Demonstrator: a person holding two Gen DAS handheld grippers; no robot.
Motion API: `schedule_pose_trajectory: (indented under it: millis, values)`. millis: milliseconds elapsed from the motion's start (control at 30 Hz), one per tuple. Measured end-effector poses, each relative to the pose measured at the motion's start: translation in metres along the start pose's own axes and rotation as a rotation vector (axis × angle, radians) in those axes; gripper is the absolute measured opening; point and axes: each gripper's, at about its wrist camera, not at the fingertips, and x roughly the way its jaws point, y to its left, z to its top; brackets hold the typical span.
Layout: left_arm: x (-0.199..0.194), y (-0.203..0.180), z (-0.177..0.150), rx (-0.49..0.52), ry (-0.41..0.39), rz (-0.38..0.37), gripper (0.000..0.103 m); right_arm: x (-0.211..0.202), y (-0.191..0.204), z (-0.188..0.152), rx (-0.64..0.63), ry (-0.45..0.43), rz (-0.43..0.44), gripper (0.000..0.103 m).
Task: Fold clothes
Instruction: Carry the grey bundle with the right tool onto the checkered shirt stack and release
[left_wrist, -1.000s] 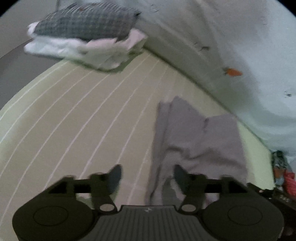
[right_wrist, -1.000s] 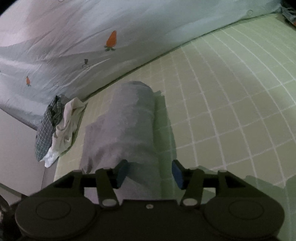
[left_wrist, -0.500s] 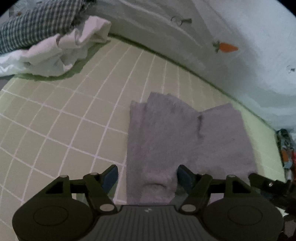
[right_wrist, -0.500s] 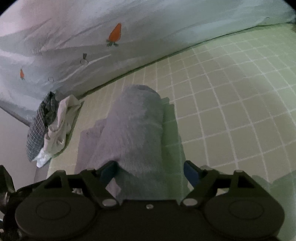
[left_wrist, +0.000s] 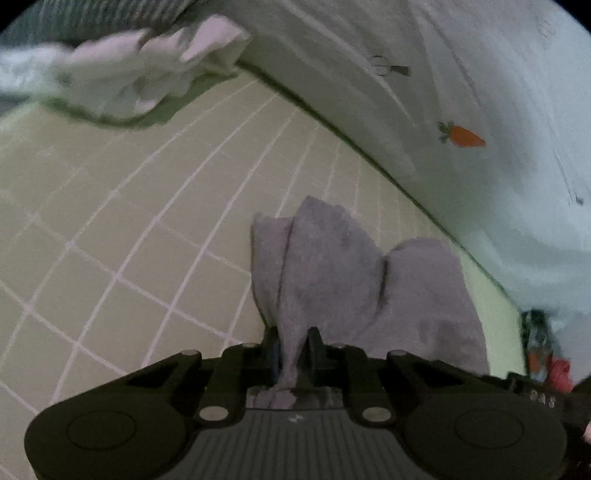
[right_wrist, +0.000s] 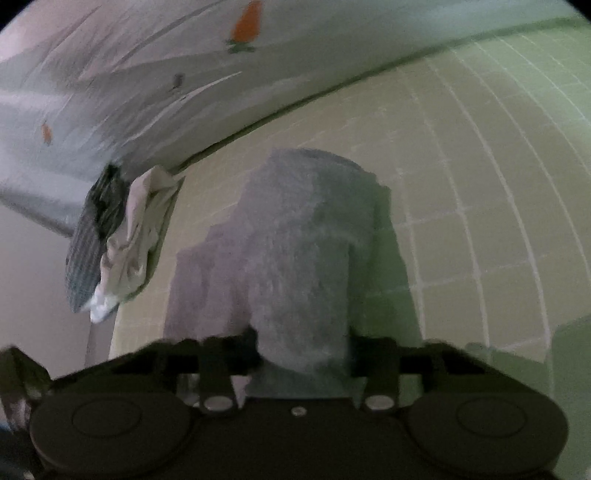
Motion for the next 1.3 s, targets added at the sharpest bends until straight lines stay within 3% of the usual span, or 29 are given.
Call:
schedule_pose_trajectory:
  millis: [100,367,667,867,1100,1200,1300]
  values:
    - [-0.013,-0.014,0.004,0.036,-0.034,-0.025,0.013,-0.009,0.015,0.004,-0.066,-0.034,0.001,0.027]
    - [-0.066,-0.040,0.034,0.068,-0.191,-0.065,0.012,-0.046,0.059,0.033,-0.164,-0.172,0.123,0.027]
    - [-0.145,-0.037,0.097,0.109,-0.421,0.007,0.013,-0.047,0.151,0.085,-0.279,-0.229,0.274,0.027]
    - [-0.194,0.005,0.148,0.085,-0.548,0.083,0.013,-0.011,0.237,0.117,-0.336,-0.208,0.390,0.027]
    - [-0.232,0.079,0.221,0.052,-0.651,0.176,0.013,0.062,0.337,0.154,-0.352,-0.168,0.492,0.027]
    - [-0.218,0.124,0.247,0.003,-0.635,0.201,0.013,0.106,0.357,0.168,-0.322,-0.130,0.495,0.027]
    - [-0.185,0.174,0.269,-0.078,-0.578,0.215,0.013,0.160,0.359,0.172,-0.300,-0.065,0.412,0.028]
